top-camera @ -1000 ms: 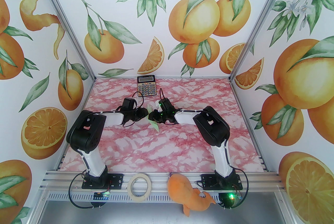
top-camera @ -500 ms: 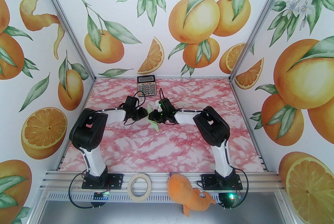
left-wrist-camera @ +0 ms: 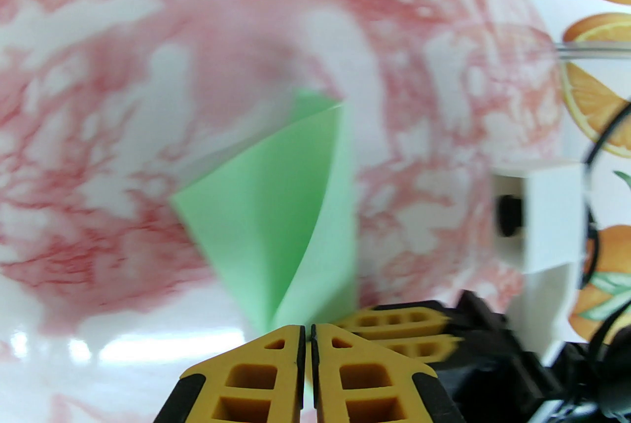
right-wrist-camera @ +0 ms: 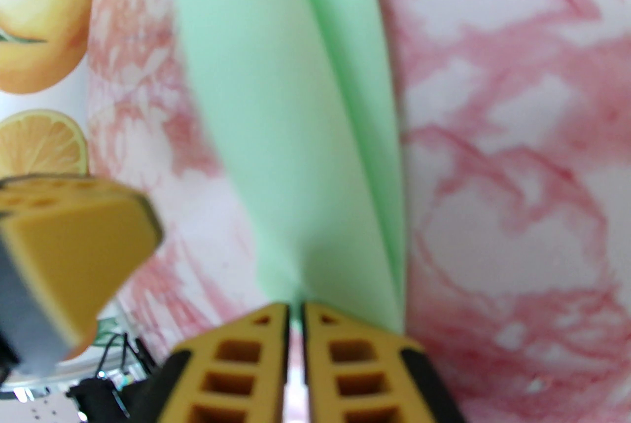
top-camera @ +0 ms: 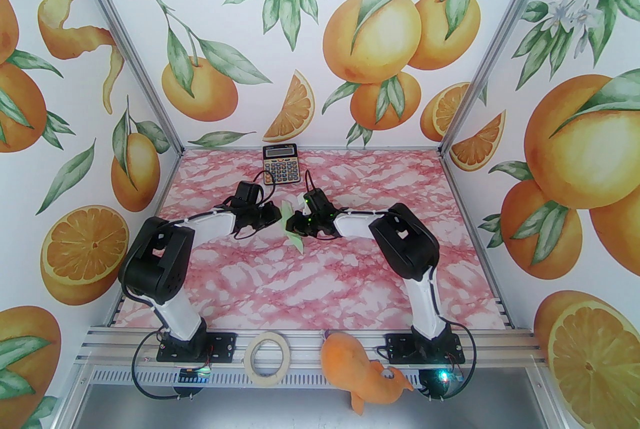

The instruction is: Fold a paper plane with a square sheet of paper (fold left side to right side)

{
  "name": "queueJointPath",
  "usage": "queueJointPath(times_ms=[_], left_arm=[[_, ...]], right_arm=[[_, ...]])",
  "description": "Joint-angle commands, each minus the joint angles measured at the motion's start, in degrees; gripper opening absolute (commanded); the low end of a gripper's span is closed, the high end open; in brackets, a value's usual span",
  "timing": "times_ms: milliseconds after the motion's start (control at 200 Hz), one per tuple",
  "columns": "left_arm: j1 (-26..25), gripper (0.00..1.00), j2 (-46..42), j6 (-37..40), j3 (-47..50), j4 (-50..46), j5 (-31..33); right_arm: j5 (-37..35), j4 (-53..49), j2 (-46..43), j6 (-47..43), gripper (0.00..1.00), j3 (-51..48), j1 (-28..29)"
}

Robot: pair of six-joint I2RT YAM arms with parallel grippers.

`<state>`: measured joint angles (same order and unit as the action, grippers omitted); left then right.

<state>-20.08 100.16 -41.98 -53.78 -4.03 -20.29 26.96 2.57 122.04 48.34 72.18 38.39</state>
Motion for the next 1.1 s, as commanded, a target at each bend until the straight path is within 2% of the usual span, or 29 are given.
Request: queueJointPath(times_ms=[0,290,776,861,1091], left_arm=[[-1.4,0.13,1.4,-0.9,-1.5,2.3,-3.0],[-2.0,0.13,6.8,-2.0,-0.3,1.0,0.0],[-1.9,0.12,11.6,-2.0,0.1,0.6,1.1],[-1.9,0.07,11.9,-1.1,-0.4,-1.7,2.5],[-2.1,0.06,12.0,-0.2,-0.6,-2.9,3.2]], right_arm=[[-1.1,-2.7,1.8,-1.3,0.14,1.1,0.6],[-1.2,-2.8,1.3,-1.5,0.14,0.9,0.7],[-0.5,-0.8,-0.1,-1.4,0.13,-0.3,0.9],[-0.4,-0.2,-2.0,-1.3,0.13,-0.5,0.7],[0.4,0.8,-9.2,-0.9,0.16,-4.0,-1.1]])
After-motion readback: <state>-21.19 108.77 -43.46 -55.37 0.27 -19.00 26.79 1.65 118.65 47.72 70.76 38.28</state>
